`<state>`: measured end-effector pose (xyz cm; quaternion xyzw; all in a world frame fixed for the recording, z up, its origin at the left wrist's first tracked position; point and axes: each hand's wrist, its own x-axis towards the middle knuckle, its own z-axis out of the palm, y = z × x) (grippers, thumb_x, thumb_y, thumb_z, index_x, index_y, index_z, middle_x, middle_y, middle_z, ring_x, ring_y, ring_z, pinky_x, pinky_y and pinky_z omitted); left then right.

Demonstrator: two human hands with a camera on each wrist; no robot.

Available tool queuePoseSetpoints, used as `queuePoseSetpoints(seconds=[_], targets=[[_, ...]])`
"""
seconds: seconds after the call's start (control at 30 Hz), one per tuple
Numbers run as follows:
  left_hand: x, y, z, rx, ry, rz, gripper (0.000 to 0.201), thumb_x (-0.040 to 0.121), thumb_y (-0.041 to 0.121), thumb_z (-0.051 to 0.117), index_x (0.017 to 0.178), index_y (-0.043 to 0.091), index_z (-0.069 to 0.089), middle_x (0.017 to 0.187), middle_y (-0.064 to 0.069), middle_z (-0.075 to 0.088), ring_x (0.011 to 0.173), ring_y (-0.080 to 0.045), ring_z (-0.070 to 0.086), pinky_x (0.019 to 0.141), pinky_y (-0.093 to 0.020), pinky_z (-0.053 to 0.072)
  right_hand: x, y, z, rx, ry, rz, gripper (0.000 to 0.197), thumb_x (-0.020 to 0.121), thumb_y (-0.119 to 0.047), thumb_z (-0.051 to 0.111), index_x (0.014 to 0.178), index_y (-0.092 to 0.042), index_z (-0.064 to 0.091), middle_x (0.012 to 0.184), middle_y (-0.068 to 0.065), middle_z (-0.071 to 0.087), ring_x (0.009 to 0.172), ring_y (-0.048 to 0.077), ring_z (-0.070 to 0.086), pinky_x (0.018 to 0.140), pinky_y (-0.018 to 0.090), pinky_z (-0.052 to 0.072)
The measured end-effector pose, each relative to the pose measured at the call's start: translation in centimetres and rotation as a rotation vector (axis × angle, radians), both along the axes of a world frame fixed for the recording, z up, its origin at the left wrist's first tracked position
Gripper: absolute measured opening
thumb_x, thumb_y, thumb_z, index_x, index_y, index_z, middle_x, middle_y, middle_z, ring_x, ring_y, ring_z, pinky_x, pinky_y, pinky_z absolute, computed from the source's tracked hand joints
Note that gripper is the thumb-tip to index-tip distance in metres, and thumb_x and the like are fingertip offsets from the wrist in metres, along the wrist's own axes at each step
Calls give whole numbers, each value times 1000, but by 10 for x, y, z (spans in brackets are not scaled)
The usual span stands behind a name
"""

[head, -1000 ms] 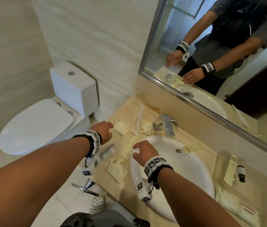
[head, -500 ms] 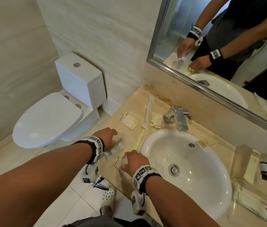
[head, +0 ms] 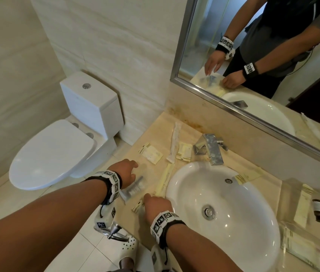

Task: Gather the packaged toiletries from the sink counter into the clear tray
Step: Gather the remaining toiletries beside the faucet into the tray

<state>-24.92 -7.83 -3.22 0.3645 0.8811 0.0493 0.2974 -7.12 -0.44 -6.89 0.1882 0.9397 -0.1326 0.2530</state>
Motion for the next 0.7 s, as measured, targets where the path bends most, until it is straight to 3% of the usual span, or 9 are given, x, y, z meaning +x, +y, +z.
queuePoseSetpoints(seconds=[0.07, 0.13, 0.3, 0.4, 0.5, 0.53, 0.7], targets=[[-2, 11, 3, 12, 2, -4, 49, 92, 32, 53, 140, 27, 43, 142, 0, 48, 122, -21, 55, 101, -38, 47, 1, 10, 8, -52, 32, -15, 29, 90, -14, 54, 119, -14, 51, 104, 10, 68, 95, 34, 67, 73, 37, 45], [-4, 26, 7, 11, 11, -11, 49, 92, 31, 53, 141, 26, 43, 142, -2, 47, 123, -22, 54, 101, -38, 46, -1, 28, 17, -91, 66, -77, 33, 89, -23, 59, 121, -17, 52, 105, 10, 68, 98, 34, 65, 78, 36, 48], [-5, 65, 11, -17, 62, -70, 50, 93, 31, 51, 142, 28, 42, 142, -3, 44, 127, -26, 45, 102, -36, 44, -12, 91, 33, -227, 152, -531, 40, 85, -27, 56, 125, -27, 57, 111, 10, 67, 102, 31, 64, 88, 31, 50], [-6, 86, 8, -45, 79, -127, 50, 93, 27, 50, 143, 27, 42, 143, -2, 43, 129, -26, 42, 102, -38, 44, -16, 127, 38, -307, 198, -721, 29, 83, -26, 60, 111, -20, 63, 100, 4, 70, 92, 23, 67, 81, 29, 53], [-11, 101, 0, -68, 104, -209, 51, 93, 25, 52, 143, 26, 42, 145, -3, 41, 130, -27, 40, 102, -39, 44, -19, 155, 38, -321, 235, -805, 10, 83, -27, 65, 86, -18, 62, 84, 1, 67, 79, 19, 65, 70, 28, 54], [-13, 105, -3, -77, 112, -234, 51, 93, 23, 53, 143, 25, 42, 145, -3, 41, 130, -27, 40, 102, -39, 45, -19, 162, 36, -336, 244, -828, 9, 83, -27, 66, 85, -19, 63, 83, -1, 67, 79, 18, 65, 70, 28, 54], [-24, 117, -19, -129, 146, -328, 55, 91, 22, 55, 144, 24, 41, 152, -3, 33, 134, -28, 34, 103, -41, 45, -25, 186, 20, -356, 282, -935, 19, 86, -22, 66, 104, -16, 69, 91, -1, 70, 82, 18, 65, 73, 24, 48]])
